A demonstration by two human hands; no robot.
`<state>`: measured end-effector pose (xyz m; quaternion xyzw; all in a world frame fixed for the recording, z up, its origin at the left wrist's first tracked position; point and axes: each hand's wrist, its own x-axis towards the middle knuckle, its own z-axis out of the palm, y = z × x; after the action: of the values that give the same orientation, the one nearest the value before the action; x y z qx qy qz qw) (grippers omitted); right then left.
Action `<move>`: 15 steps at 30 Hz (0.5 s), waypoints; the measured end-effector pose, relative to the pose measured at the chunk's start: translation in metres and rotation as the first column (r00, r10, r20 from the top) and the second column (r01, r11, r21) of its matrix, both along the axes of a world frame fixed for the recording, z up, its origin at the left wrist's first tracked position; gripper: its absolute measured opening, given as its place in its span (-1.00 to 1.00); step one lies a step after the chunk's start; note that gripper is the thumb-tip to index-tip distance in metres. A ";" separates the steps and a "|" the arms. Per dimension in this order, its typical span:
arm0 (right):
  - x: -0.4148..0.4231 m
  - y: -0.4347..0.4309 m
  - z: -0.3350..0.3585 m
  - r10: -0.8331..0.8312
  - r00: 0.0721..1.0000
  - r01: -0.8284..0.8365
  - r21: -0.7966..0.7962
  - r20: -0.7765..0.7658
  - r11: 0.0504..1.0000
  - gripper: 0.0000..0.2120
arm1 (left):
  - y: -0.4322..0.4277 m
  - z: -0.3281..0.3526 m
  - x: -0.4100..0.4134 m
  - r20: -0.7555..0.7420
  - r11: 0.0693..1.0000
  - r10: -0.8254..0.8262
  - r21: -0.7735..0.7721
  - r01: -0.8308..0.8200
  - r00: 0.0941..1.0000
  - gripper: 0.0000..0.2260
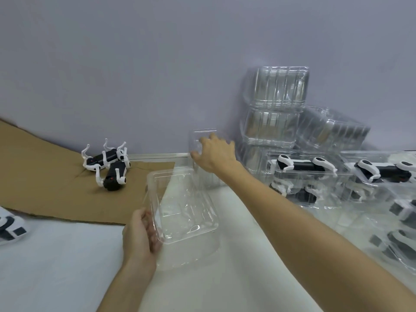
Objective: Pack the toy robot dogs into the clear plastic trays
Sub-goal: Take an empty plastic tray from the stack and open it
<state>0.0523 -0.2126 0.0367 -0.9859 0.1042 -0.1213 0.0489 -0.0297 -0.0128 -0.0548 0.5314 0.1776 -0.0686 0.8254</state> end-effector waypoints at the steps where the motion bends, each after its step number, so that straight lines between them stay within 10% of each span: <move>1: 0.000 -0.002 -0.004 0.000 0.997 0.001 0.010 -0.079 1.000 -0.54 | 0.000 0.001 0.000 0.001 1.000 0.000 -0.003 0.000 1.000 -0.86; 11: 0.001 -0.012 -0.025 0.067 0.981 -0.069 -0.005 -0.182 0.998 -0.45 | -0.005 0.012 -0.009 -0.049 0.995 -0.096 0.008 0.096 0.994 -0.84; 15: -0.012 -0.014 -0.012 0.143 0.989 -0.146 0.348 0.034 0.926 -0.59 | 0.002 0.016 -0.007 -0.044 0.987 -0.154 -0.051 0.152 0.987 -0.83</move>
<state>0.0406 -0.2271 0.0245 -0.9660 0.0510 -0.1011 0.2324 -0.0369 -0.0103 -0.0389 0.5219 0.1543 -0.1485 0.8257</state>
